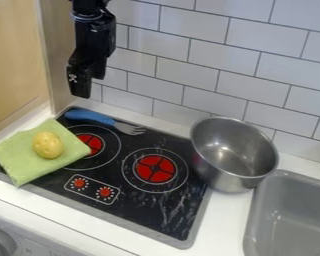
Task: Put the silver pot on the right burner
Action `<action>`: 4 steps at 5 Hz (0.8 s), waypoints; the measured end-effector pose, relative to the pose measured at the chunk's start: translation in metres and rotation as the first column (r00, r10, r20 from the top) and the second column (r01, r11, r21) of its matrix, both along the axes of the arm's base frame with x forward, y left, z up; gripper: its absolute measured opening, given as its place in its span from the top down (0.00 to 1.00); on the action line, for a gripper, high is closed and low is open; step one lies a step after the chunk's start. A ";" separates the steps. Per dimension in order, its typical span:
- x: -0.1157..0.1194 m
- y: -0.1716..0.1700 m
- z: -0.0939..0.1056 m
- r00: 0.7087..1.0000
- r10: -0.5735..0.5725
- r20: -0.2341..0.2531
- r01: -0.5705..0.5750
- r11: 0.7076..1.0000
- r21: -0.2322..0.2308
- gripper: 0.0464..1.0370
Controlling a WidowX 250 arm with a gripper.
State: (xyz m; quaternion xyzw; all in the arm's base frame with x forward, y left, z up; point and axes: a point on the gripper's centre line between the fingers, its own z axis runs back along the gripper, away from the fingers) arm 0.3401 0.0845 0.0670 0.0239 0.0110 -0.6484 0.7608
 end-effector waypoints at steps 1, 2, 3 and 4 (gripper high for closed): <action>-0.012 -0.003 -0.018 0.998 0.007 -0.064 -0.008 1.000 -0.014 0.04; -0.017 -0.002 -0.025 0.997 0.020 -0.072 -0.020 1.000 -0.002 0.04; -0.022 -0.005 -0.030 0.997 0.024 -0.071 -0.025 1.000 -0.015 0.04; -0.022 -0.014 -0.022 0.997 -0.063 -0.046 0.064 0.998 0.014 0.04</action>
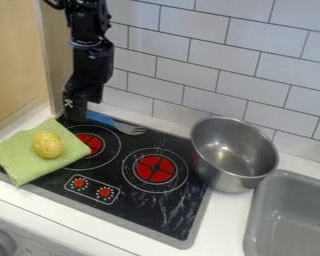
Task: Put the silver pot on the right burner
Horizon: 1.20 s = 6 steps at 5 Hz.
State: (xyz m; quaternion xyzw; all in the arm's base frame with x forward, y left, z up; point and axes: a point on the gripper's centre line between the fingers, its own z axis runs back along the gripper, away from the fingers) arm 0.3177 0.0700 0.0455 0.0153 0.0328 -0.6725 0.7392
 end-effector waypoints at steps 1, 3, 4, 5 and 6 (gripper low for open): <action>0.005 -0.024 0.011 0.991 -0.127 0.033 0.126 0.992 0.020 0.04; 0.014 -0.064 0.027 0.929 -0.357 0.095 0.355 0.934 0.035 0.04; 0.014 -0.091 0.037 0.865 -0.484 0.131 0.484 0.875 0.035 0.04; 0.011 -0.108 0.039 0.820 -0.555 0.139 0.556 0.831 0.034 0.04; 0.004 -0.112 0.031 0.787 -0.604 0.127 0.608 0.794 0.016 0.04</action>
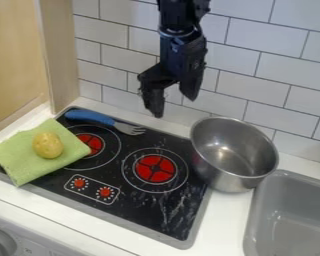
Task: Put the silver pot on the right burner
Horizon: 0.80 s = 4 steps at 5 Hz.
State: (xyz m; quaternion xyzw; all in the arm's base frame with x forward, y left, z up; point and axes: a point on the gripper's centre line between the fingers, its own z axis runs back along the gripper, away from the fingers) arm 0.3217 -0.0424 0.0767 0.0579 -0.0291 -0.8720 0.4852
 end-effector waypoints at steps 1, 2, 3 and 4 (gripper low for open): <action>-0.008 -0.008 -0.001 0.997 -0.077 0.025 0.078 0.996 -0.047 0.04; -0.015 -0.017 -0.010 0.989 -0.143 0.024 0.145 0.984 -0.100 0.04; -0.015 -0.026 -0.012 0.970 -0.236 0.061 0.243 0.960 -0.141 0.04; -0.015 -0.033 -0.027 0.948 -0.314 0.055 0.319 0.932 -0.174 0.04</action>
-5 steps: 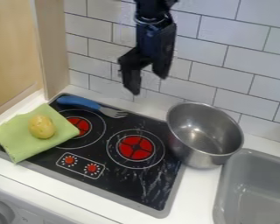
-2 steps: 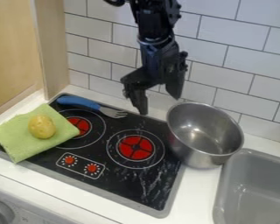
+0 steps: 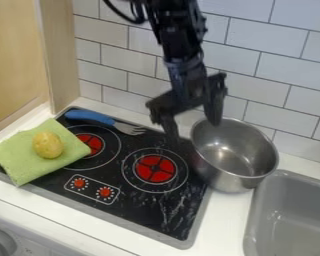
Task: Put the silver pot on the right burner
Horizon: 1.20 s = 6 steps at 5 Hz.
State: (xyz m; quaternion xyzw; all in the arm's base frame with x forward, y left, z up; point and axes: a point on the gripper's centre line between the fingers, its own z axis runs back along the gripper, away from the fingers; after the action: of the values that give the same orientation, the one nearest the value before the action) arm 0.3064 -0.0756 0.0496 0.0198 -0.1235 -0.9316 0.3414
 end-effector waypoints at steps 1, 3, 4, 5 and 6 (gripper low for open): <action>-0.005 0.003 -0.020 0.998 -0.039 -0.055 0.041 0.999 0.031 0.04; -0.001 -0.003 -0.038 0.993 -0.082 -0.085 0.086 0.995 0.054 0.09; 0.003 -0.003 -0.038 0.993 -0.098 -0.067 0.101 0.993 0.056 0.41; 0.003 -0.003 -0.039 0.992 -0.108 -0.067 0.112 0.992 0.059 0.72; 0.004 -0.003 -0.039 0.992 -0.114 -0.058 0.118 0.991 0.061 0.91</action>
State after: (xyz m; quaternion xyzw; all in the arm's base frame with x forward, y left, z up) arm 0.3107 -0.0786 0.0107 -0.0020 -0.0852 -0.9535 0.2891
